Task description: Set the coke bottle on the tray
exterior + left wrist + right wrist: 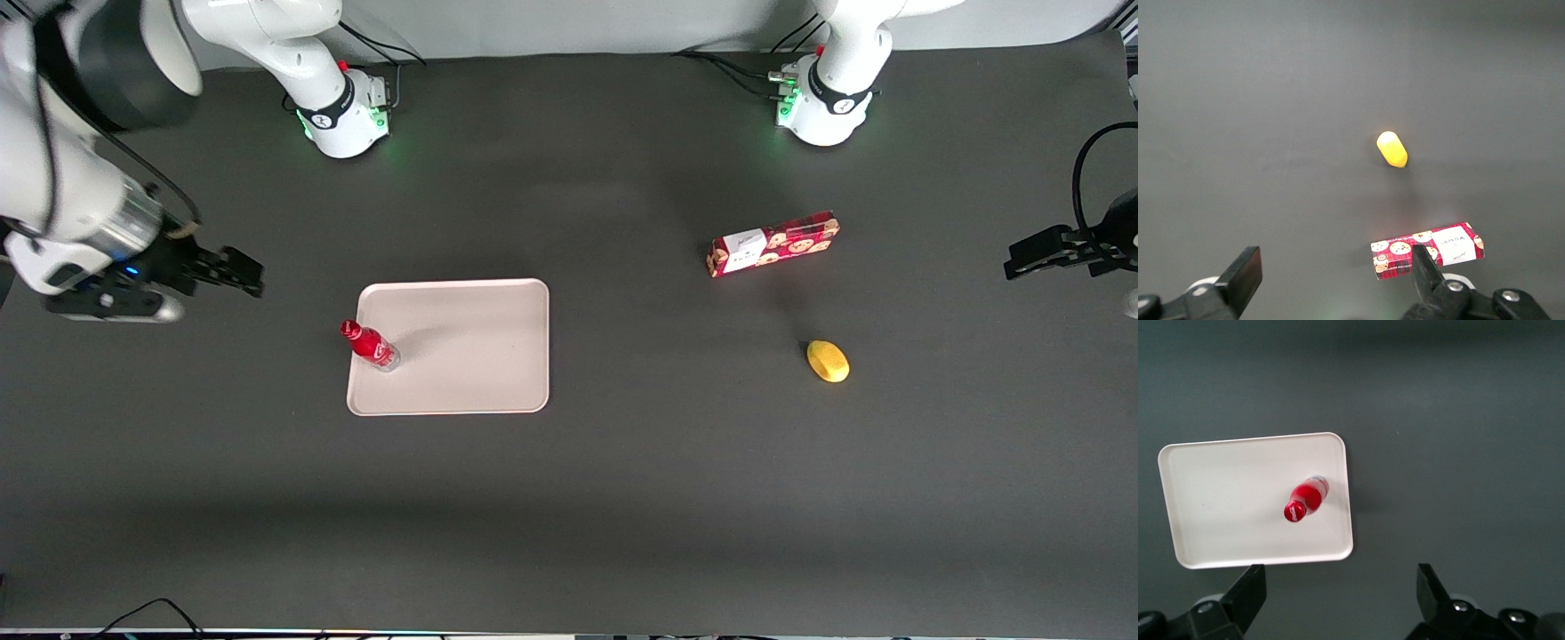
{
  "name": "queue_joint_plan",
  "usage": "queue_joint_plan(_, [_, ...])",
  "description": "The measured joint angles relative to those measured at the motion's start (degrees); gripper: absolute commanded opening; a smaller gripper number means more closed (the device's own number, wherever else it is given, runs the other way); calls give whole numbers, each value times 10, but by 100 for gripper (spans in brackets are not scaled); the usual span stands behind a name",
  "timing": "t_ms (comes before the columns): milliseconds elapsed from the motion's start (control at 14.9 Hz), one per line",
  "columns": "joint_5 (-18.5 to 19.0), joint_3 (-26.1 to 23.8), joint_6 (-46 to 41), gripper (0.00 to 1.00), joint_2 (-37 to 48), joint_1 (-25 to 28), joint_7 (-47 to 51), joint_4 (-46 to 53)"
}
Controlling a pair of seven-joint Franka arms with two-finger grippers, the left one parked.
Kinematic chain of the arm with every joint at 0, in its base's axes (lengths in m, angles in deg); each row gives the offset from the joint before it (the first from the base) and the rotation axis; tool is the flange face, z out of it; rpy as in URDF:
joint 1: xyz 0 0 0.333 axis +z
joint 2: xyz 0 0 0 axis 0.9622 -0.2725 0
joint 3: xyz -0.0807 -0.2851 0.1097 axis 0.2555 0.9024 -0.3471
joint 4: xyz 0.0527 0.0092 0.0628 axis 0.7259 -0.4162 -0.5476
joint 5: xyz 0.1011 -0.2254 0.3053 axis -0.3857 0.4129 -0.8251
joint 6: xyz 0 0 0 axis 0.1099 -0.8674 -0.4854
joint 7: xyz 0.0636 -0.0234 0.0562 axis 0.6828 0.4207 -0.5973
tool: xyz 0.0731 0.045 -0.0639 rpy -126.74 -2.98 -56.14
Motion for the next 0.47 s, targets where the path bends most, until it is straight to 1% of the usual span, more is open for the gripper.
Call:
queue_joint_plan(134, [0, 4, -31, 100, 17, -2, -1, 28])
queue_joint_plan(470, [0, 8, -36, 100, 26, -15, -1, 31])
